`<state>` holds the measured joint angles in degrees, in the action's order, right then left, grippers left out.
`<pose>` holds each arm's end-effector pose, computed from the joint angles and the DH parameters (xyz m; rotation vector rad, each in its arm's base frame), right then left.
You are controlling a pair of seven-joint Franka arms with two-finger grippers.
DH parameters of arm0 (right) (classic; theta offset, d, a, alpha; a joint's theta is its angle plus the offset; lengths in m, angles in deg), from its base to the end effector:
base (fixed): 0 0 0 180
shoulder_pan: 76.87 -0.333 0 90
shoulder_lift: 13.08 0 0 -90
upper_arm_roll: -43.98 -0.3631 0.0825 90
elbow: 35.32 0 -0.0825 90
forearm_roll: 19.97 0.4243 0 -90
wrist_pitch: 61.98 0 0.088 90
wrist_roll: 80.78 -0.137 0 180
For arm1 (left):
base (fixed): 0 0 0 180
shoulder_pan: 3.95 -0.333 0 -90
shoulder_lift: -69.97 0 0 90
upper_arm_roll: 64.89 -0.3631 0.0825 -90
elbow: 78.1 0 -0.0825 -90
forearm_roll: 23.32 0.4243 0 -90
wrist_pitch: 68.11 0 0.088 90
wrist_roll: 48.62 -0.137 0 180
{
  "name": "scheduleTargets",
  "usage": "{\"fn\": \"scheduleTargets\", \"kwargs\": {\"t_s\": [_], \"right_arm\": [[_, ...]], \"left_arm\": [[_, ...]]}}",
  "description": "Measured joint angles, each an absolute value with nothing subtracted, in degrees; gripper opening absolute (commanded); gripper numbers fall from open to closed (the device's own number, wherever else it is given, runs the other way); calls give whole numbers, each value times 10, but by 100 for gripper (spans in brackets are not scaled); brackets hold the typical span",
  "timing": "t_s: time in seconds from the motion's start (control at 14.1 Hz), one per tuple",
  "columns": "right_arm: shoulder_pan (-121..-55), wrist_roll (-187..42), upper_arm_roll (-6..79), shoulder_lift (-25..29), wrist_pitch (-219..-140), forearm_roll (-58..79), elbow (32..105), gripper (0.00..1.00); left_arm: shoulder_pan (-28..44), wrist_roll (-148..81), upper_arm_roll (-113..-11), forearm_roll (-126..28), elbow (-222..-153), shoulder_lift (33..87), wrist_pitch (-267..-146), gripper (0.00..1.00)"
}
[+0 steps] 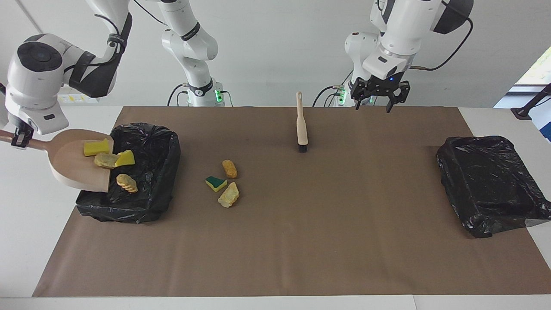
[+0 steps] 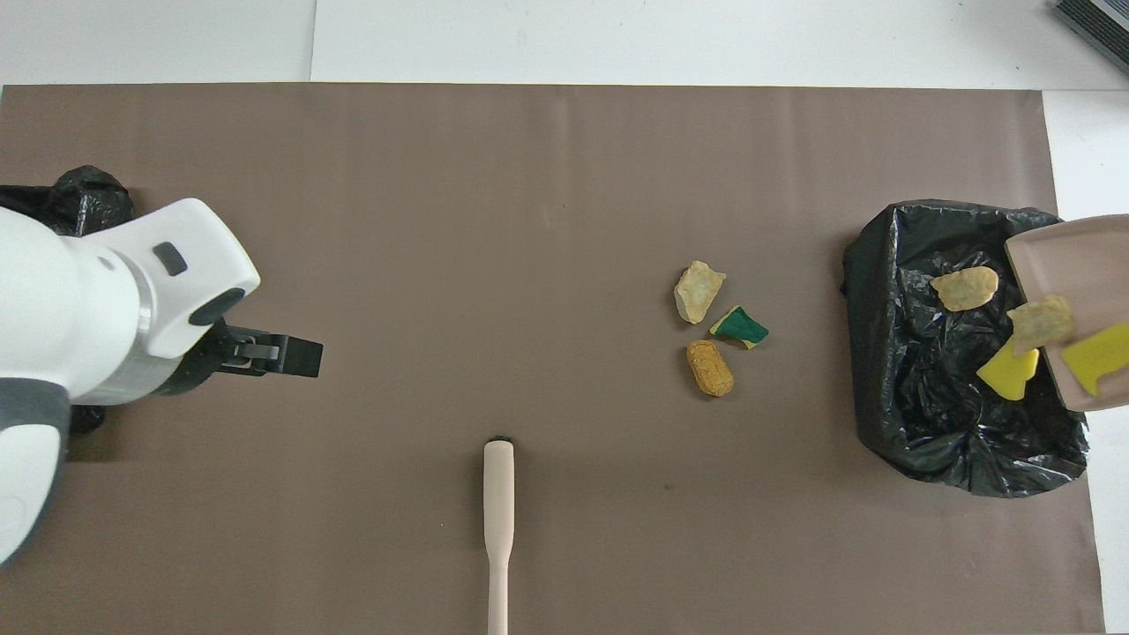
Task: Sweep and dump trash in bin
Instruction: 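Tip the dustpan into the bin with the right gripper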
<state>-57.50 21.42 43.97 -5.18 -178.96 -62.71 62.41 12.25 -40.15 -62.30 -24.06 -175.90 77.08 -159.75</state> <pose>0.6246 -0.2786 0.5505 1.6569 1.9434 -0.6857 0.5220 -0.1811 0.6453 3.1179 -0.2807 0.0223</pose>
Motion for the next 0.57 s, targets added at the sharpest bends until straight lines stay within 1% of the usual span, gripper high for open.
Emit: {"fn": "scheduleTargets", "kwargs": {"t_s": [0.21, 0.36, 0.57], "right_arm": [[-583, 213, 440, -53, -1790, -650, 625, 0], [-595, 205, 440, -53, -1785, -666, 625, 0], [-611, 175, 440, -55, -1767, -695, 626, 0]], "left_arm": [[96, -427, -624, -241, -1687, 753, -1541, 100], [86, -433, -624, -240, -1641, 733, -1505, 100], [67, -450, -625, -240, -1611, 716, -1483, 100]]}}
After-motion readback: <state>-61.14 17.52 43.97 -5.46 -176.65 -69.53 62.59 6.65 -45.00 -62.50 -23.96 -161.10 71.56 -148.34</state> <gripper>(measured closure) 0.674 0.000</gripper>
